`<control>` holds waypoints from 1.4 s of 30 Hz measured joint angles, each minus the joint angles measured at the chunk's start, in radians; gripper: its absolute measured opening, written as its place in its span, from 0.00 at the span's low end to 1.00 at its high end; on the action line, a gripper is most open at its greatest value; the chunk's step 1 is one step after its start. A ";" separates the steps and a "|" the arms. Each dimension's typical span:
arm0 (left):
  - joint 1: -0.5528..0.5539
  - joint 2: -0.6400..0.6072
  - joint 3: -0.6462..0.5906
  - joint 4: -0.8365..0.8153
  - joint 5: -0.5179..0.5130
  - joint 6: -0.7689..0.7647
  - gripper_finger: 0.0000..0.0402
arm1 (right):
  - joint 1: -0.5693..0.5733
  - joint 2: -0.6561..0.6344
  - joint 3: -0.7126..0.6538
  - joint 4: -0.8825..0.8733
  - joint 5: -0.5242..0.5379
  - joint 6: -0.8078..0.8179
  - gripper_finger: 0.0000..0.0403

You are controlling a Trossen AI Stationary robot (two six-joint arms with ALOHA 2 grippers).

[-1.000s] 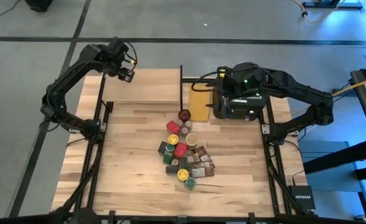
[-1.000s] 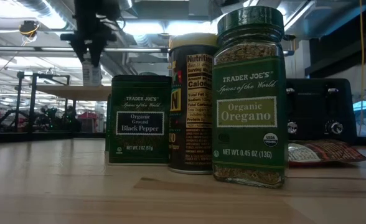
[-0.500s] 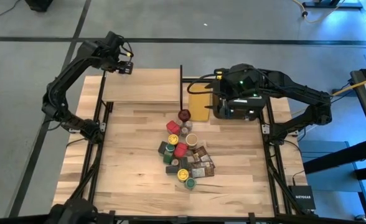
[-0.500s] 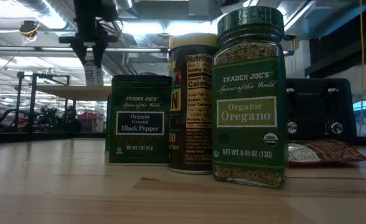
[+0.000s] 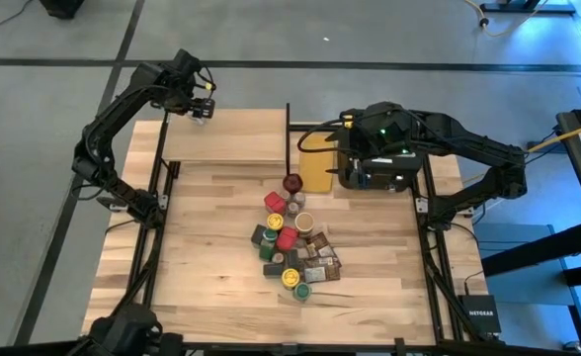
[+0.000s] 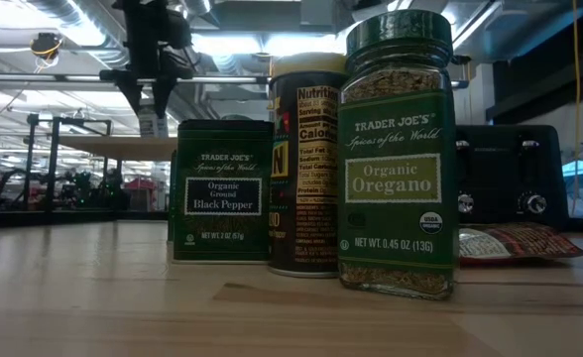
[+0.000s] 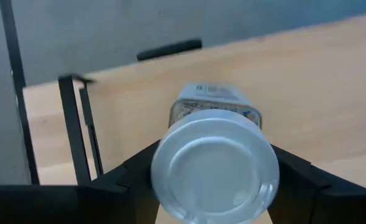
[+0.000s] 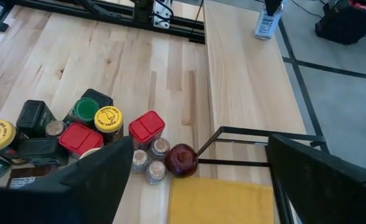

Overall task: Shelf spices
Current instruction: Put the white seasoning bottle on the shelf

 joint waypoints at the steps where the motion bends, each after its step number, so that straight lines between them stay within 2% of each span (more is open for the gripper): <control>1: 0.000 0.002 -0.001 -0.006 0.003 0.000 0.56 | 0.000 0.000 0.000 0.000 0.000 0.000 0.93; 17: 0.000 -0.004 0.002 0.029 0.002 0.007 0.58 | 0.000 0.000 0.000 0.001 0.000 0.011 0.93; 28: -0.041 -0.015 0.195 -0.103 -0.015 0.032 0.58 | 0.000 0.000 0.000 0.000 0.000 0.013 0.93; 31: -0.080 -0.039 0.211 -0.058 -0.046 0.059 0.58 | 0.000 0.000 0.000 0.000 0.000 0.014 0.93; 36: -0.182 -0.067 0.201 0.116 -0.062 0.137 0.58 | 0.000 0.000 0.000 0.002 0.000 0.018 0.93; 42: -0.290 -0.054 0.101 0.267 -0.083 0.284 0.58 | 0.000 0.007 0.001 0.001 0.000 0.019 0.93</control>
